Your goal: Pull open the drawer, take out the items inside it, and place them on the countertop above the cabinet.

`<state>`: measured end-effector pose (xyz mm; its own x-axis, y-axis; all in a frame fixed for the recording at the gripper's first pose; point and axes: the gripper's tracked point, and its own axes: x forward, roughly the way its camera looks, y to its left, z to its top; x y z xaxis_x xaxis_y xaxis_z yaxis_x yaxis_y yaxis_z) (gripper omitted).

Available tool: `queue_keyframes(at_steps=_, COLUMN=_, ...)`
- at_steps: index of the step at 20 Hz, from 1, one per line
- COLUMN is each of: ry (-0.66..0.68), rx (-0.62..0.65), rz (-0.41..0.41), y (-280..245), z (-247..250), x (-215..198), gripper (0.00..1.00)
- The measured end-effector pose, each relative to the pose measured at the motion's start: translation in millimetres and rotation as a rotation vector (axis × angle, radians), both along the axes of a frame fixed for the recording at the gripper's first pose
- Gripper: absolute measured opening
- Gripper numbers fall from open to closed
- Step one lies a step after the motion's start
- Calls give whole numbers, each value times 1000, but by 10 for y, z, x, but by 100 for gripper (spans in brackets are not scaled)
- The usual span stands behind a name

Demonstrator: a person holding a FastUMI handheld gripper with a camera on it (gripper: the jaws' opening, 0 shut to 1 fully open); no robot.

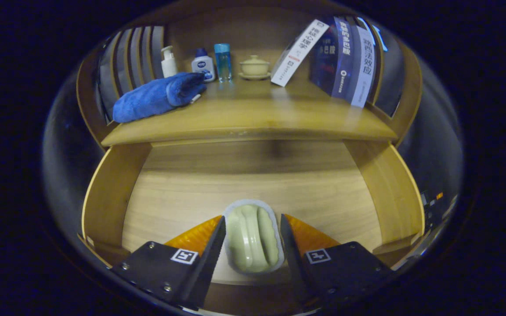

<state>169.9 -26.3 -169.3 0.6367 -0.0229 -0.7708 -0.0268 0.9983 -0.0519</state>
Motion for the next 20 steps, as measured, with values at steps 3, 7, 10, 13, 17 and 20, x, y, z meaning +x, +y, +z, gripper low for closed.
queue_keyframes(at_steps=3, ry=73, rx=82, rz=-30, y=43, z=-190, x=-29, gripper=38)
queue_keyframes(at_steps=7, ry=22, rx=141, rz=-45, y=49, z=27, x=-79, gripper=11)
queue_keyframes(at_steps=10, ry=-55, rx=239, rz=-11, y=256, z=351, x=-64, gripper=11)
queue_keyframes(at_steps=13, ry=-133, rx=258, rz=28, y=369, z=700, x=-34, gripper=11)
queue_keyframes(at_steps=17, ry=-205, rx=259, rz=64, y=494, z=1085, x=-23, gripper=11)
queue_keyframes(at_steps=20, ry=-254, rx=264, rz=79, y=579, z=1358, x=43, gripper=11)
